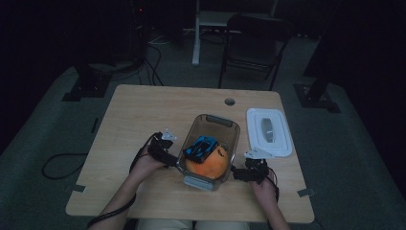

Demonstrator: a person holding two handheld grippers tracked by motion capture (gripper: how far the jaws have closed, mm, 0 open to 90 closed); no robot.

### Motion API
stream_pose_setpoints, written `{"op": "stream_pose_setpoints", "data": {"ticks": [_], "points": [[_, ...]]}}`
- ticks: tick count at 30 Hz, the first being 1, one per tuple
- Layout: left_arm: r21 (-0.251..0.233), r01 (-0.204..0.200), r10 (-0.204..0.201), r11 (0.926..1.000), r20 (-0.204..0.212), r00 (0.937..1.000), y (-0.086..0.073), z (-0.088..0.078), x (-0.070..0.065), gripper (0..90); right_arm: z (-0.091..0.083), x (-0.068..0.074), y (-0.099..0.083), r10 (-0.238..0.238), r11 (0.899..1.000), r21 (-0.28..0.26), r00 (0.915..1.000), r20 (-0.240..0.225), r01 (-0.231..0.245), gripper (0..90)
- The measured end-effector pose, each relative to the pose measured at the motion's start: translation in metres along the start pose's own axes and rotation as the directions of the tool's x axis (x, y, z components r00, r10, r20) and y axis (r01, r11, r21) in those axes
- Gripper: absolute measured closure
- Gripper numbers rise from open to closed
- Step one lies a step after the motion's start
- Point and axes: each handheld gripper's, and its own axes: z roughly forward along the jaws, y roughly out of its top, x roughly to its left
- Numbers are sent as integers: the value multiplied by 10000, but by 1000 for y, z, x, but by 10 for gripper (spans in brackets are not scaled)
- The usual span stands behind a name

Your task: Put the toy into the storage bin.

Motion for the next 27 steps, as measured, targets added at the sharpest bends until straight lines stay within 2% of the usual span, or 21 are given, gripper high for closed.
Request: {"op": "stream_pose_setpoints", "data": {"ticks": [2, 7, 14, 18, 20, 23, 27], "points": [[-63, -23, 23, 10000, 31, 10000, -1, 0, -3, 27, -1, -2, -1, 15, 10000, -32, 10000, -76, -15, 134], [-9, 35, -35, 10000, 119, 9999, -4, 0, -5, 27, 1, -9, -5, 233, 9997, -18, 9980, -595, -234, 134], [37, -65, 65, 10000, 19, 10000, -6, -3, -7, 28, 10, -11, -1, 312, 9995, -25, 9984, -464, -313, 134], [-1, -177, 177, 9998, 395, 9991, -7, -3, -11, 28, 11, -13, 3, 201, 9998, 16, 9998, 26, -201, 132], [-161, -253, 260, 9996, 446, 9987, -9, -3, -11, 27, 7, -14, 4, 128, 9995, -294, 9998, 138, -123, 126], [-467, -164, 195, 9988, 669, 9976, -12, -3, -9, 27, -1, -19, 5, 380, 9981, -493, 9991, 180, -371, 132], [-579, -330, 370, 9978, 701, 9969, -12, -4, -9, 27, -8, -28, 6, 873, 9950, -487, 9962, 50, -869, 138]]}}
